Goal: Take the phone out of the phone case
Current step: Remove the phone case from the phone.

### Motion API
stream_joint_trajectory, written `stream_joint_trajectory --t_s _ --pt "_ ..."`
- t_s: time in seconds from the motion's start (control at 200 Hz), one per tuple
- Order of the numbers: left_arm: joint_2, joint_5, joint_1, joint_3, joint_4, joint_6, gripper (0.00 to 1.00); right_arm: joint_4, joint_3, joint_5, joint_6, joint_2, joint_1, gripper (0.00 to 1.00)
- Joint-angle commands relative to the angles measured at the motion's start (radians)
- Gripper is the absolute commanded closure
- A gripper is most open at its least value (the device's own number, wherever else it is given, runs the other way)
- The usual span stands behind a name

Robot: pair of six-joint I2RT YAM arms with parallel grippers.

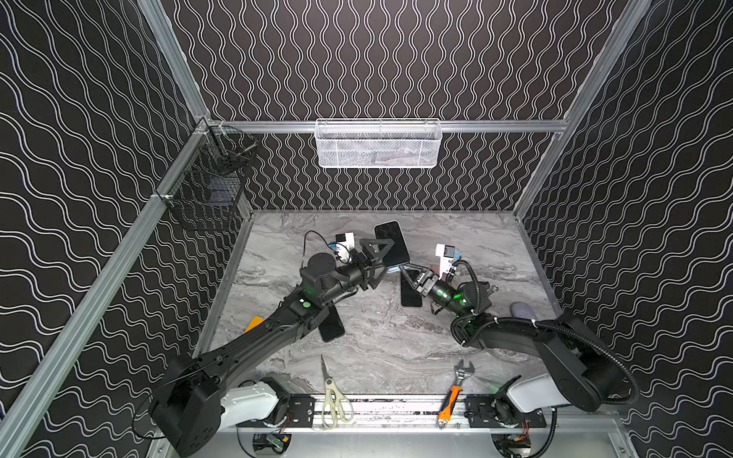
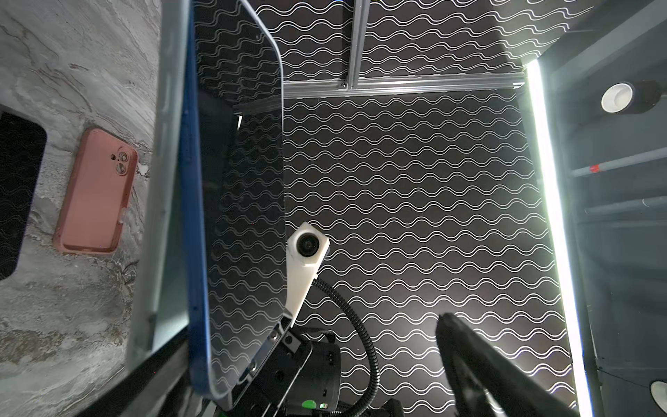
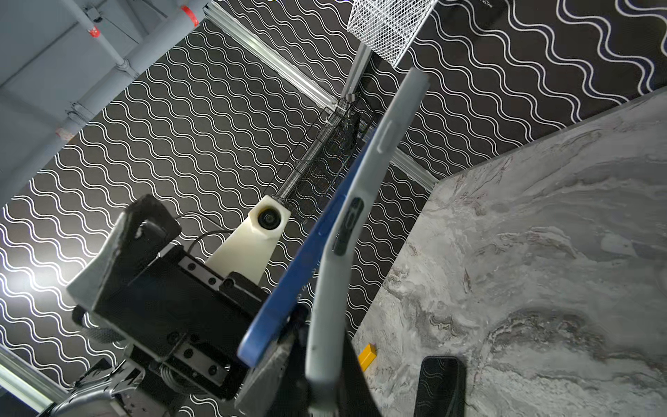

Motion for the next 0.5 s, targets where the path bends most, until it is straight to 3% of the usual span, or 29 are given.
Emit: stream_joint_trajectory --t_s 0.0,0.105,0.2,0.335,0.496 --pt "-0.001 -0.017 0.001 -0.003 0.059 0.009 0.01 0.086 -0.001 -0.018 -0.009 0.005 0.004 0.97" --pt "0.003 -0.018 0.001 -0.007 0.06 0.019 0.04 0.087 0.0 -0.018 -0.004 0.001 0.005 0.97" --pt "0.013 -0.016 0.001 -0.005 0.059 0.033 0.13 0.07 0.003 -0.017 -0.008 -0.008 0.008 0.97" --pt "0.028 -0.013 0.001 -0.004 0.06 0.045 0.45 0.043 0.003 -0.015 -0.019 -0.025 0.013 0.97" --pt "0.037 -0.011 0.0 -0.004 0.06 0.052 0.71 0.024 0.0 -0.006 -0.03 -0.035 0.019 0.97"
